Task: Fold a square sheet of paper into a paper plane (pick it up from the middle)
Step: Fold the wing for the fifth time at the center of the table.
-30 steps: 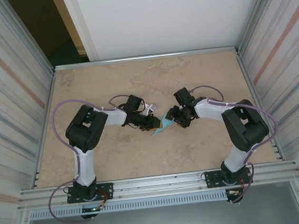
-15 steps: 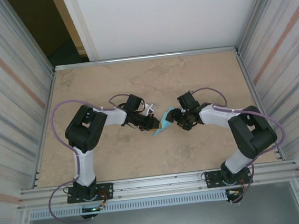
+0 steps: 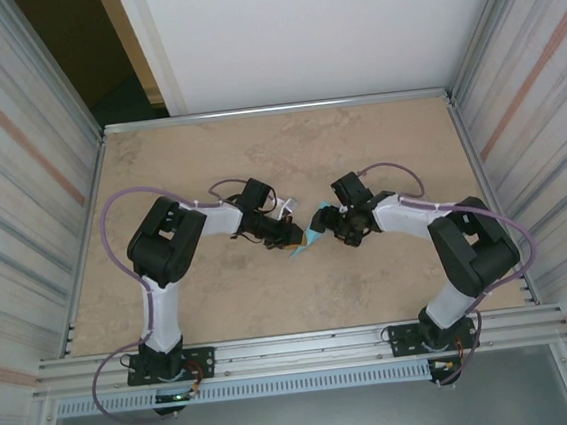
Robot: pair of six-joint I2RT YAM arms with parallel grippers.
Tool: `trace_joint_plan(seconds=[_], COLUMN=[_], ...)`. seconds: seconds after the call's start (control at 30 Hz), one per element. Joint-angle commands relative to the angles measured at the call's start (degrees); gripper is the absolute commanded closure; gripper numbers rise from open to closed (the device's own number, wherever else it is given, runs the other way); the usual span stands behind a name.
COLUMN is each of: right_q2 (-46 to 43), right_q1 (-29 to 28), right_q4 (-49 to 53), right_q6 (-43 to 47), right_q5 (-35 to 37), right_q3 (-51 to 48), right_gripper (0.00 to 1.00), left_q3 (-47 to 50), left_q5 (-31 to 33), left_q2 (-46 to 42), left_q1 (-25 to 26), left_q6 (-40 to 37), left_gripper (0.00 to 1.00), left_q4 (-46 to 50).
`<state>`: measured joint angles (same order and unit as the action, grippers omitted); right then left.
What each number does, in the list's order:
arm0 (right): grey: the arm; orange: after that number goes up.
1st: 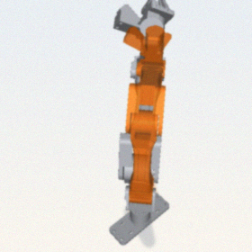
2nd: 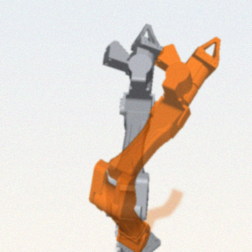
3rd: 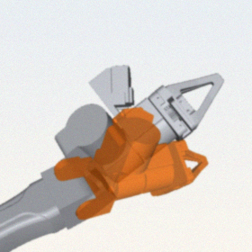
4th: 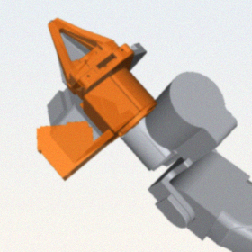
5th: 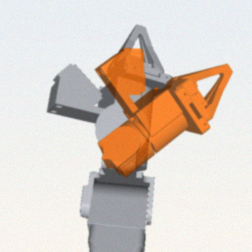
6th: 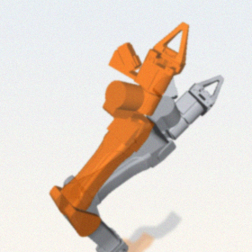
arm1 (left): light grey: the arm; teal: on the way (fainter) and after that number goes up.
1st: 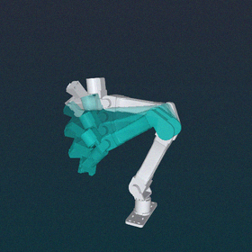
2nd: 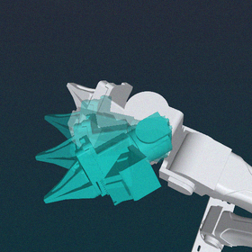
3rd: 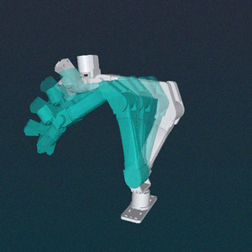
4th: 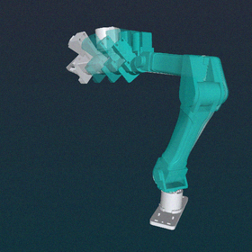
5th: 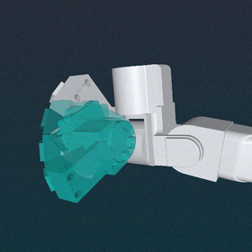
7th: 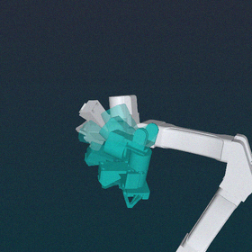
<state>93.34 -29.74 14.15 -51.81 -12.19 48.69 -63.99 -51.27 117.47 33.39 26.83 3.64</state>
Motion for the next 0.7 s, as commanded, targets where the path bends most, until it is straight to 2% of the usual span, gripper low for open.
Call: trace_joint_plan(seconds=[0.0,0.17,0.43,0.67], right_q2=[3.8,6.0,9.9,11.7], right_q1=[-0.9,-1.0,-1.0,-1.1], right_q4=[2.6,5.9,9.8,10.9], right_q6=[-0.5,-2.2,-4.0,-4.9], right_q5=[1.8,3.5,5.0,4.9], right_q3=[2.1,4.0,6.0,6.8], right_gripper=[0.27,0.29,0.34,0.34], left_q3=[-1.5,-1.6,-0.1,2.0], left_q5=[-1.1,-1.1,0.7,4.2], left_q2=[0.9,0.8,-3.6,-6.6], left_q1=[0.1,0.2,0.2,0.2], left_q6=[-0.9,-1.1,-1.6,-4.3], left_gripper=[0.88,0.87,0.77,0.72], left_q4=[1.7,2.1,2.5,4.6])
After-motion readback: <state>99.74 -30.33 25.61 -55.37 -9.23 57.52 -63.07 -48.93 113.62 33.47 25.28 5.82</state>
